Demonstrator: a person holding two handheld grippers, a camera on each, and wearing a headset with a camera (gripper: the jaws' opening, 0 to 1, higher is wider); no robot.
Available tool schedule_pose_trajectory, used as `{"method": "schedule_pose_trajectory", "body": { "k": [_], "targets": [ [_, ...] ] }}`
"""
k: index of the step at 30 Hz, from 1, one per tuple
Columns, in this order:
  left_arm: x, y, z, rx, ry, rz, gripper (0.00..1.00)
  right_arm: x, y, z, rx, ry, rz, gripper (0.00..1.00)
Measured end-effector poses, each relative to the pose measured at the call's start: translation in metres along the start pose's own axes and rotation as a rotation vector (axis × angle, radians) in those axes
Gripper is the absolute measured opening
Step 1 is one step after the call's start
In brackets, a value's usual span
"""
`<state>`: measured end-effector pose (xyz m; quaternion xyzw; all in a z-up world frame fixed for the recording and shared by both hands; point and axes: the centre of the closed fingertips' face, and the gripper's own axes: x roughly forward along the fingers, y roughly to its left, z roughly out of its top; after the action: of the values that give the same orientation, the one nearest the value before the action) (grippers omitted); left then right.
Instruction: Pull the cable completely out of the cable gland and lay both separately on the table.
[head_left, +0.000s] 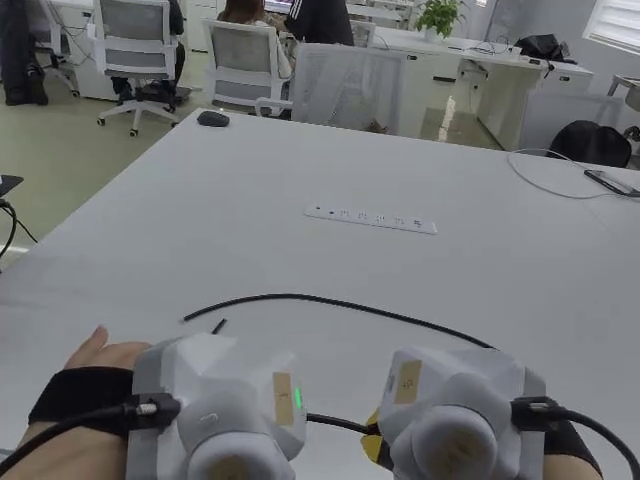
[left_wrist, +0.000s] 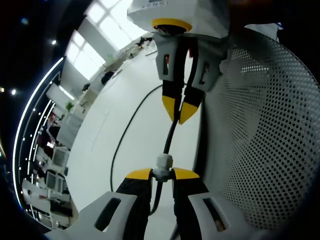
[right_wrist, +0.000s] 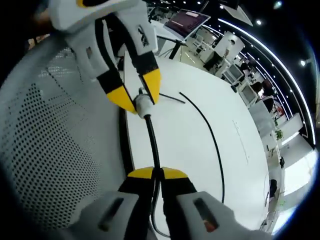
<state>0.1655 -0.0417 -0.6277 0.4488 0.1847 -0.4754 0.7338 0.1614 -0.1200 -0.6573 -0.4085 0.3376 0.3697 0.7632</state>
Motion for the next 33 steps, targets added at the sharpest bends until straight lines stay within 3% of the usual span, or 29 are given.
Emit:
{"method": "schedule_pose_trajectory", "body": {
  "k": [2, 3, 5, 6, 7, 10, 12, 14, 16, 18, 22, 25, 27, 28, 29, 31, 33],
  "targets": [
    [0.0, 0.0, -0.001, -0.005, 0.002, 0.0, 0.16, 0.001, -0.003, -0.014, -0.003, 0.07, -0.008, 0.04],
    [0.0, 0.0, 0.0, -0.006, 0.001, 0.001, 0.16, 0.002, -0.002, -0.013, -0.004, 0.069, -0.001, 0.04],
    [0.0, 0.0, 0.0, 0.001, 0.003, 0.004, 0.16, 0.002, 0.003, -0.003, -0.01, 0.022, 0.026, 0.07],
    [0.0, -0.001, 0.0, 0.004, 0.003, -0.001, 0.16, 0.003, 0.01, 0.01, -0.01, -0.046, 0.058, 0.12],
    [0.0, -0.002, 0.0, 0.005, 0.001, -0.005, 0.16, 0.002, 0.015, 0.017, -0.006, -0.078, 0.075, 0.19],
    [0.0, -0.002, 0.001, 0.014, -0.004, -0.007, 0.16, -0.001, 0.021, 0.033, -0.087, -0.142, 0.087, 0.26],
    [0.0, -0.004, 0.005, 0.029, -0.021, -0.016, 0.16, -0.004, 0.025, 0.04, -0.106, -0.175, 0.1, 0.25],
    [-0.001, -0.005, 0.008, 0.037, -0.029, -0.016, 0.16, -0.007, 0.025, 0.043, -0.101, -0.195, 0.102, 0.16],
    [0.0, -0.007, 0.006, 0.037, -0.022, -0.024, 0.16, -0.008, 0.019, 0.039, -0.087, -0.181, 0.084, 0.05],
    [0.0, -0.005, 0.006, 0.031, -0.023, -0.017, 0.16, -0.006, 0.018, 0.036, -0.036, -0.182, 0.088, 0.04],
    [-0.001, 0.0, 0.002, 0.009, -0.013, -0.001, 0.16, 0.0, 0.001, 0.005, -0.009, -0.019, 0.005, 0.04],
    [-0.001, 0.0, 0.003, 0.005, -0.015, 0.002, 0.16, 0.002, -0.002, -0.014, 0.014, 0.071, 0.001, 0.04],
    [-0.001, -0.001, 0.003, 0.014, -0.013, 0.001, 0.16, 0.002, 0.0, -0.008, 0.011, 0.044, 0.01, 0.06],
    [-0.001, -0.001, 0.003, 0.019, -0.011, 0.001, 0.16, 0.003, 0.005, 0.004, 0.017, -0.018, 0.032, 0.1],
    [-0.001, -0.001, 0.003, 0.017, -0.013, -0.003, 0.16, 0.003, 0.006, 0.007, 0.015, -0.03, 0.039, 0.15],
    [-0.001, -0.002, 0.003, 0.021, -0.017, -0.006, 0.16, 0.002, 0.016, 0.022, -0.045, -0.088, 0.076, 0.24],
    [-0.001, -0.005, 0.006, 0.03, -0.026, -0.017, 0.16, -0.002, 0.02, 0.036, -0.09, -0.147, 0.08, 0.27]
  ]
}}
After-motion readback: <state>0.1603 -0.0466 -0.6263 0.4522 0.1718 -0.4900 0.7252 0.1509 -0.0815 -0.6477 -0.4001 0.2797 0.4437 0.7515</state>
